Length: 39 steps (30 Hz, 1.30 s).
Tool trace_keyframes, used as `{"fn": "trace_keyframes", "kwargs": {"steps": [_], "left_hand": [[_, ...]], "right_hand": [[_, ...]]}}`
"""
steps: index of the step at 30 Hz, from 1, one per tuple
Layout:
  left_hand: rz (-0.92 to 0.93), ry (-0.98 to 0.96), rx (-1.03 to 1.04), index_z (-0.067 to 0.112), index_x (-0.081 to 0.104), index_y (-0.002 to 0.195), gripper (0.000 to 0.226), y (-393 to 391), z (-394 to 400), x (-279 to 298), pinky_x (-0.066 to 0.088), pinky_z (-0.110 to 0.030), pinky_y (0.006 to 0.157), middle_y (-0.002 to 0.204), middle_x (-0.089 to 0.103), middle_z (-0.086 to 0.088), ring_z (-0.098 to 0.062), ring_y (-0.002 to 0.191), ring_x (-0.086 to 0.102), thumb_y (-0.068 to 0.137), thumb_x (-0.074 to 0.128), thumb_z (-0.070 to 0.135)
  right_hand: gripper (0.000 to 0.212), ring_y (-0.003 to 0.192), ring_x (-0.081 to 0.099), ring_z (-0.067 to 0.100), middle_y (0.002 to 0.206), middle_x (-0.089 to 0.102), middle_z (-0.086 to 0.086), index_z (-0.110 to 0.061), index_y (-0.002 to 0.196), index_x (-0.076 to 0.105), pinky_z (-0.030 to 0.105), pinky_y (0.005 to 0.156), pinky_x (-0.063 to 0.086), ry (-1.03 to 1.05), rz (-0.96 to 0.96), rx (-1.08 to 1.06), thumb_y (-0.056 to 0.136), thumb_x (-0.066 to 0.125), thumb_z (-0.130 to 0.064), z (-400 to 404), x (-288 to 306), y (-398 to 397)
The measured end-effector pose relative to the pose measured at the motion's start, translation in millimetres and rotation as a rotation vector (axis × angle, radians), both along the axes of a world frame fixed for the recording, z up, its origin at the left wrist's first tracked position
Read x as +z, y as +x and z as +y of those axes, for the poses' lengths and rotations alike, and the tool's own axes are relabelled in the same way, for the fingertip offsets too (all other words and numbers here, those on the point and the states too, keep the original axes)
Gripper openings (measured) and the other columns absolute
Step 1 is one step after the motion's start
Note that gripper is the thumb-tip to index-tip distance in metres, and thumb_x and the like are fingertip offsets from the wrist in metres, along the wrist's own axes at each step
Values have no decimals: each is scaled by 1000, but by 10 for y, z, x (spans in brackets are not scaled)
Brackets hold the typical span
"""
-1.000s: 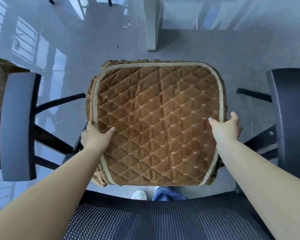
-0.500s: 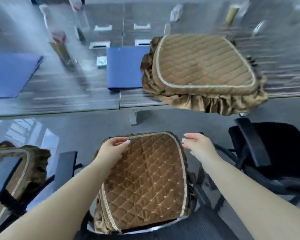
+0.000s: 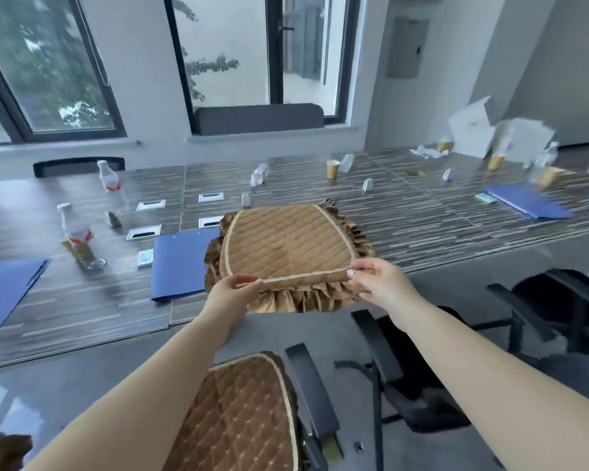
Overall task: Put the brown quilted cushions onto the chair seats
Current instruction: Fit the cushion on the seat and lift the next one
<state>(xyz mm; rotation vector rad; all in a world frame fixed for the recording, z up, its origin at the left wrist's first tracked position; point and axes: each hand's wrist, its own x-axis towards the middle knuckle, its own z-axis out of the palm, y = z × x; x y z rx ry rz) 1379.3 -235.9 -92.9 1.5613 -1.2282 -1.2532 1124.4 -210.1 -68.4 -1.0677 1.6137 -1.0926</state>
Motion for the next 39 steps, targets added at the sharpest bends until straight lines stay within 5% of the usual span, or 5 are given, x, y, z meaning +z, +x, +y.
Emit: {"fn": "trace_keyframes", "kwargs": {"steps": [13, 18, 27, 32, 39], "left_hand": [[-19, -62, 201, 17, 65, 104, 22, -1612, -352, 213, 52, -32, 73, 96, 69, 0, -17, 96, 66, 87, 68, 29], [-39, -7, 274, 24, 65, 95, 13, -1582, -488, 96, 54, -42, 93, 99, 69, 1, -18, 99, 66, 86, 68, 32], [-84, 58, 362, 19, 63, 113, 29, -1159, -1476, -384, 52, -34, 77, 109, 67, 2, -19, 103, 62, 87, 66, 32], [-228, 91, 420, 14, 56, 125, 41, -749, -2365, -837, 41, -32, 82, 121, 62, -2, -18, 101, 56, 87, 67, 28], [-699, 153, 318, 12, 41, 141, 71, -292, -3179, -1575, 36, -47, 104, 147, 39, -15, -31, 134, 39, 81, 70, 37]], "right_hand": [[19, 93, 65, 15, 99, 67, 2, -23, 105, 61, 33, 85, 51, 9, 12, 87, 87, 65, -16, -617, 120, -1996], [20, 95, 64, 15, 106, 65, 5, -21, 107, 58, 41, 95, 50, 40, 37, 161, 88, 64, -17, -1053, -21, -2083], [27, 98, 59, 20, 107, 62, 2, -21, 110, 58, 40, 93, 49, 143, 247, 248, 84, 68, -21, -2212, -446, -1760], [41, 95, 56, 20, 104, 59, 2, -14, 122, 56, 29, 81, 42, 199, 332, 271, 84, 70, -22, -3111, -854, -1499], [69, 124, 48, 31, 138, 48, 14, -17, 139, 43, 40, 100, 41, 341, 615, 279, 79, 72, -36, -3878, -1653, -1287]]}}
